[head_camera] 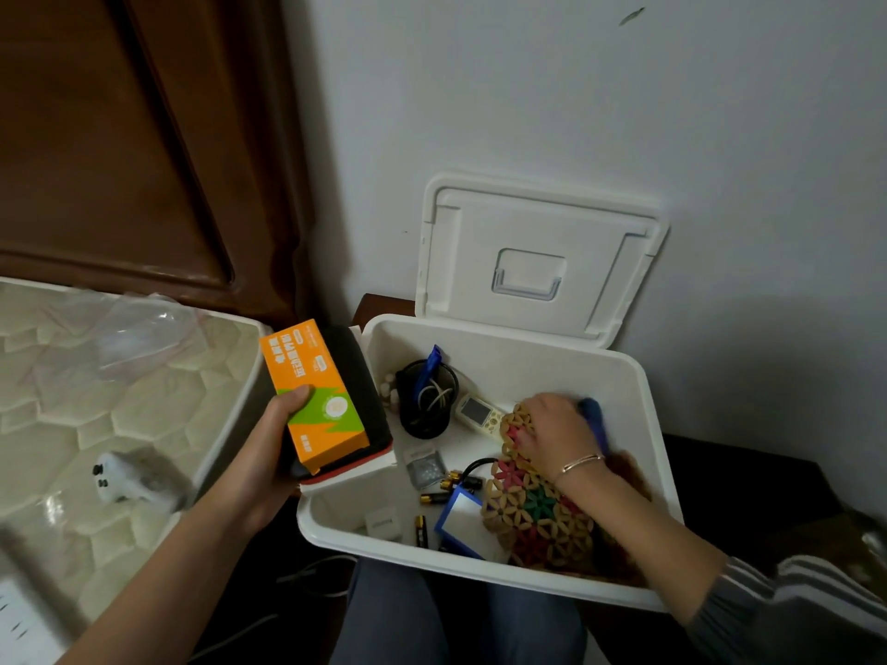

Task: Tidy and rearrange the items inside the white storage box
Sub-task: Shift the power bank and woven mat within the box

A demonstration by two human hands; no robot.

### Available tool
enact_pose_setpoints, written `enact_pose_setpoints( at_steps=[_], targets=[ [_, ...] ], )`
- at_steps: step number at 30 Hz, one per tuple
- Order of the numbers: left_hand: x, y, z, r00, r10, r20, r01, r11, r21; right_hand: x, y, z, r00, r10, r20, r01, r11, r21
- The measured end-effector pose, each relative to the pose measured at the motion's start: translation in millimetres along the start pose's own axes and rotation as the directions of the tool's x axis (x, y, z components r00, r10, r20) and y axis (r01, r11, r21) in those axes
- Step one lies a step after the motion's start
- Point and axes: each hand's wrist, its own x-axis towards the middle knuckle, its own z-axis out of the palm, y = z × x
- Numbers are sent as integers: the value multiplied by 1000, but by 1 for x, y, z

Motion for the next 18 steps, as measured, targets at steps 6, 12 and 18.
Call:
enact_pose_setpoints(
  at_steps=[6, 12, 18],
  targets=[
    [-1, 1, 0, 1000, 6, 10, -6, 1000, -12, -10, -89, 32, 734, -617, 284, 594, 786, 171],
    [-2, -1, 1, 1000, 14, -18, -15, 1000, -11, 1, -136, 72, 614, -633, 470, 750, 654, -99],
    [-1, -1, 2, 999, 32, 12, -32, 999, -9, 0, -114, 72, 613, -623, 486, 747, 658, -97]
  ],
)
